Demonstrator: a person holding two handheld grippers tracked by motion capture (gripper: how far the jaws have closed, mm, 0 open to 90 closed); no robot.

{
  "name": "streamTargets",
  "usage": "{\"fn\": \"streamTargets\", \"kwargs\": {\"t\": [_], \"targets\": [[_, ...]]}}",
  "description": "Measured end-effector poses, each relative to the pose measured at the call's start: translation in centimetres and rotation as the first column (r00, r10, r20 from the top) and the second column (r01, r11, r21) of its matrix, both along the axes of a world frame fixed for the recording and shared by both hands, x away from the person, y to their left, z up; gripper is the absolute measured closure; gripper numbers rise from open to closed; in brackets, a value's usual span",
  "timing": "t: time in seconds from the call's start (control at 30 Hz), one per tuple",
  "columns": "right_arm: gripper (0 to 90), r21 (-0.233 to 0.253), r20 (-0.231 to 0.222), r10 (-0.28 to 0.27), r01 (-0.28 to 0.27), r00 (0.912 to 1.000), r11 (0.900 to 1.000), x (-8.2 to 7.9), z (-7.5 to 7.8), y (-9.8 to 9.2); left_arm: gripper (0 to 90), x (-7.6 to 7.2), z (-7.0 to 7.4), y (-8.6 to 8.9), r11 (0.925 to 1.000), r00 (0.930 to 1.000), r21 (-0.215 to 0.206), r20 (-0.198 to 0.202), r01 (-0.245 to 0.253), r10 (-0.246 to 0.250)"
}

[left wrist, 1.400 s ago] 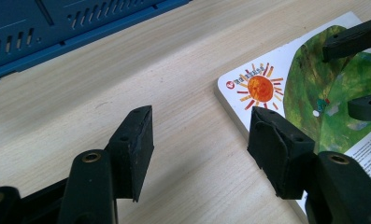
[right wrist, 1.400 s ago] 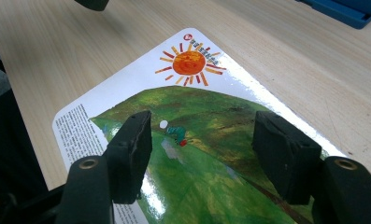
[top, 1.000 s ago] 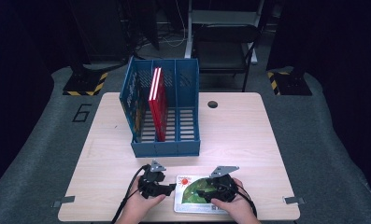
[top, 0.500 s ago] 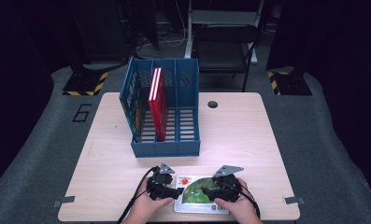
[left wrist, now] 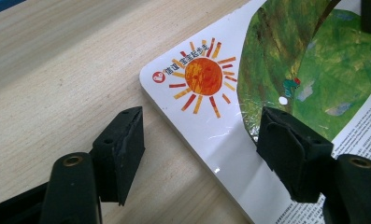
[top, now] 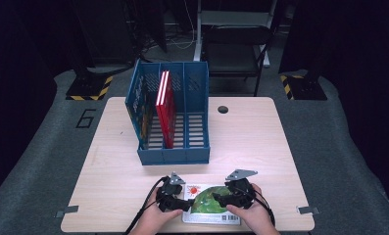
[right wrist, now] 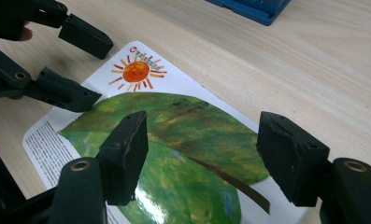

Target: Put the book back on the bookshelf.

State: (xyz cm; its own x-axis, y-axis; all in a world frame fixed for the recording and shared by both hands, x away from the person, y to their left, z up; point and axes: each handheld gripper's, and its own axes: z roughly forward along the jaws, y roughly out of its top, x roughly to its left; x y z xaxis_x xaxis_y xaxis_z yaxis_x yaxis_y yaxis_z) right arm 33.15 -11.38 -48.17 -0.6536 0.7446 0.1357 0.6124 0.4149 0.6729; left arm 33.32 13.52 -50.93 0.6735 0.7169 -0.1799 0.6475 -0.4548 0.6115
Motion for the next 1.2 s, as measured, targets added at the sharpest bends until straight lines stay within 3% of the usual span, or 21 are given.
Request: {"fn": "streamTargets", "kwargs": {"t": [0.2, 0.3, 0.4, 0.47, 0.67, 0.83, 0.93, 1.03, 1.13, 1.2], "targets": [[32.2, 0.002, -0.005, -0.046, 0.046, 0.9990, 0.999, -1.1, 0.4, -1.7, 30.7, 0.0, -0.1, 0.1, 0.9999, 0.9997, -0.001, 0.018, 0.014, -0.014], [32.3, -0.030, 0.020, -0.078, 0.079, 0.9967, 0.996, -1.4, 0.3, -2.8, 30.7, 0.0, -0.2, 0.1, 0.9999, 0.9997, -0.006, 0.021, 0.014, -0.014], [32.2, -0.053, 0.050, -0.129, 0.131, 0.9904, 0.990, -1.3, 0.0, -4.0, 30.6, -0.1, -0.2, 0.1, 0.9999, 0.9997, -0.007, 0.022, 0.013, -0.012], [32.2, -0.024, 0.023, -0.176, 0.176, 0.9841, 0.984, -1.1, -0.4, -4.7, 30.5, -0.1, -0.2, 0.1, 0.9999, 0.9997, -0.009, 0.023, 0.012, -0.012], [32.2, 0.049, -0.073, -0.173, 0.177, 0.9822, 0.983, -0.8, -1.6, -5.1, 30.0, -0.2, -0.2, 0.1, 0.9998, 0.9995, -0.008, 0.026, 0.017, -0.016], [32.2, 0.027, -0.064, -0.144, 0.146, 0.9875, 0.989, -0.6, -2.3, -4.4, 29.5, -0.3, -0.2, 0.0, 0.9998, 0.9997, -0.013, 0.022, 0.013, -0.013], [31.6, 0.062, -0.102, -0.135, 0.141, 0.9856, 0.988, -0.6, -2.6, -4.1, 29.5, -0.4, -0.2, 0.0, 0.9998, 0.9995, -0.007, 0.024, 0.019, -0.019], [32.0, 0.047, -0.109, -0.142, 0.148, 0.9838, 0.988, -0.6, -2.8, -3.8, 29.5, -0.4, -0.1, 0.1, 0.9999, 0.9997, -0.004, 0.020, 0.017, -0.017], [32.6, 0.073, -0.131, -0.146, 0.156, 0.9807, 0.985, -0.5, -2.9, -3.6, 29.5, -0.5, -0.1, 0.2, 0.9998, 0.9997, -0.002, 0.012, 0.021, -0.021], [32.0, 0.068, -0.120, -0.142, 0.150, 0.9827, 0.986, -0.5, -2.9, -3.1, 29.4, -0.5, -0.1, 0.4, 0.9999, 0.9999, -0.002, 0.003, 0.011, -0.011]]}}
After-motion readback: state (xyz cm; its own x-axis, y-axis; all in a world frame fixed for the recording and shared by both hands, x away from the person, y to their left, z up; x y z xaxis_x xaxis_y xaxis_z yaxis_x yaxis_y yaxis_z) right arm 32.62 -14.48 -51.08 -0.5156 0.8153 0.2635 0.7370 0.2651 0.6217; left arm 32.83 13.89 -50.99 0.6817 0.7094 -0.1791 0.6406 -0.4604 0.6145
